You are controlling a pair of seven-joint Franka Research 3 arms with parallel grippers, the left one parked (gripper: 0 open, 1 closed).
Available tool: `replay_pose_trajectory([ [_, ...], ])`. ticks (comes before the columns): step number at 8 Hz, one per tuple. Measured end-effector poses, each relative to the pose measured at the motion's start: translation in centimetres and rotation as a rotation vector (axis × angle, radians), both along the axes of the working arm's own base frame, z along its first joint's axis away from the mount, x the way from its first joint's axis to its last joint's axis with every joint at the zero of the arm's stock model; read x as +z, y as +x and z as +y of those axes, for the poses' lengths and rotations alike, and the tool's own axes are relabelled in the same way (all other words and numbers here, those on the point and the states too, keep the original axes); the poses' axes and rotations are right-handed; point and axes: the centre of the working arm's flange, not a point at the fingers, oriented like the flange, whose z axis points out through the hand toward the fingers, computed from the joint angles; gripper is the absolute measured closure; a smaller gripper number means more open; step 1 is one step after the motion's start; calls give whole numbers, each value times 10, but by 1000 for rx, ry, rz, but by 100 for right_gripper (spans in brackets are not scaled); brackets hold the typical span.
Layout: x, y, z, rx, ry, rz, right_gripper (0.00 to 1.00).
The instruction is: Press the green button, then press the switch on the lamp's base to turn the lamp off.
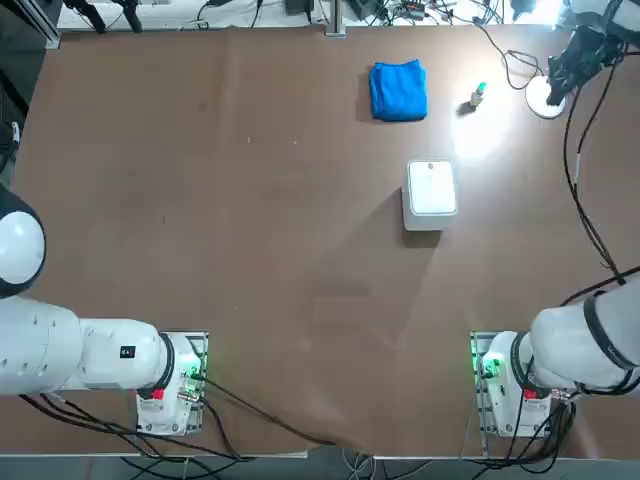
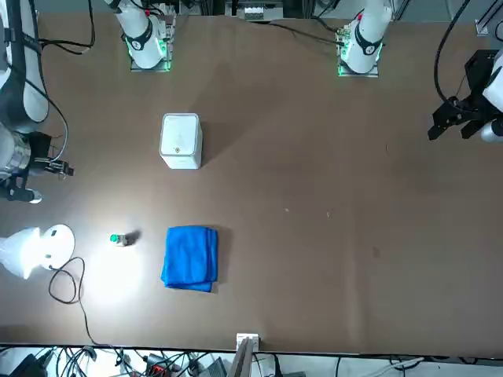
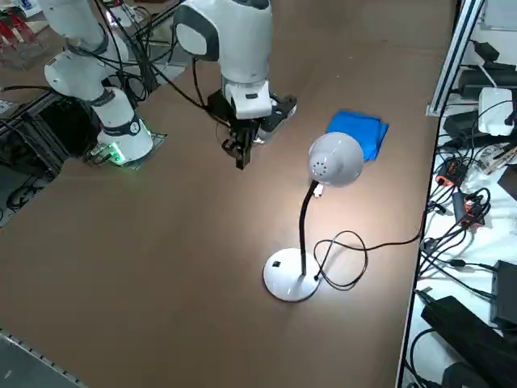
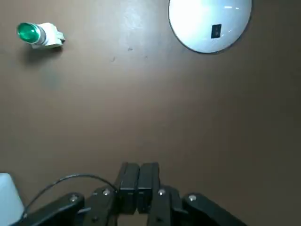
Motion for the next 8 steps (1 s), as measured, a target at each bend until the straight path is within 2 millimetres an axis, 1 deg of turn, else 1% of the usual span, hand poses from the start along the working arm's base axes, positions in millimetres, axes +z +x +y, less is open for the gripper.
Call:
replay_pose_trajectory([
  [1,-17,-4,-13,31,-14,-54,99],
  [3,-51,-21,-53,94,-41,-176,99],
  [4,-65,-26,-71,104,-60,-228,99],
  [5,-78,-25,-81,108,-76,-272,99],
  [7,-112,-20,-87,109,-87,-309,99],
  [8,-126,-19,-93,103,-94,-330,99],
])
